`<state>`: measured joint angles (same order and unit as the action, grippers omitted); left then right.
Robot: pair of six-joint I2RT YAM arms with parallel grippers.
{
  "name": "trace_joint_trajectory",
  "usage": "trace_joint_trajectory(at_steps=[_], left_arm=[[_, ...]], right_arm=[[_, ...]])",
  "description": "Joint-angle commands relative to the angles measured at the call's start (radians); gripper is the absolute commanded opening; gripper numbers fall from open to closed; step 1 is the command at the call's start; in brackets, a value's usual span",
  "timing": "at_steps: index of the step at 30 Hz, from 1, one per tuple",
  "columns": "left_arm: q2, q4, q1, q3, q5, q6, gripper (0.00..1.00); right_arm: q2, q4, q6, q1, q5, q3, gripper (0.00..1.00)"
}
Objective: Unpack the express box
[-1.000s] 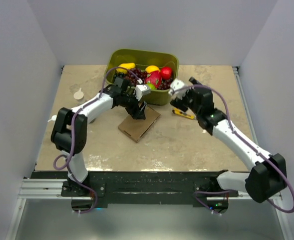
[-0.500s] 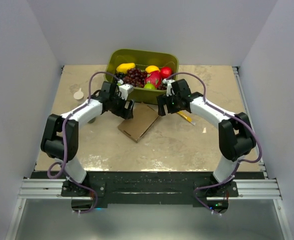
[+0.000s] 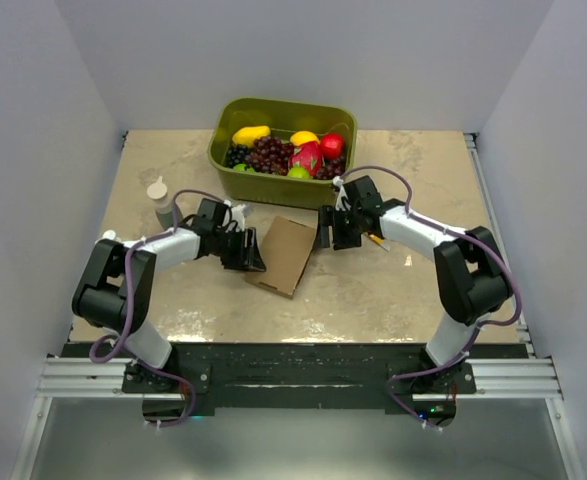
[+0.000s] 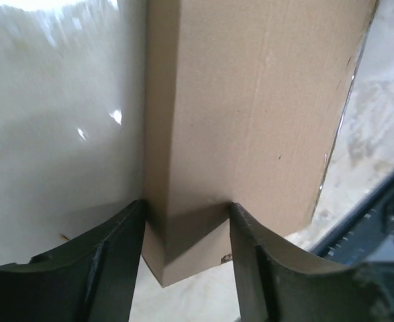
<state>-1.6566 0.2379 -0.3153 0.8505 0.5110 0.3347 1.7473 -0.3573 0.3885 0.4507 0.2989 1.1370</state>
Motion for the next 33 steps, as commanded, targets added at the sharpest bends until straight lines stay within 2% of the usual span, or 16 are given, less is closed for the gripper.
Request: trace_joint_trajectory(at_steps=[1,11,22,33], left_arm=[[0.037,-0.002,-0.002,-0.073,0.041,0.124,0.53],[0.090,-0.035,-0.002,-0.119,0.034,0.136,0.52],[0.104,-0.066,-0.002,-0.148,0.041,0.138,0.50],[0.084,-0.074,0.007,-0.163,0.038,0.130,0.42]], right_arm=[[-0.005,0.069,0.058,0.006,0.056,-0.029,0.65],[0.003,0.118,0.089,0.034,0.062,-0.068,0.63],[0.049,0.073,0.086,0.060,0.008,-0.045,0.63],[0.012,0.043,0.047,0.060,0.005,-0.063,0.62]])
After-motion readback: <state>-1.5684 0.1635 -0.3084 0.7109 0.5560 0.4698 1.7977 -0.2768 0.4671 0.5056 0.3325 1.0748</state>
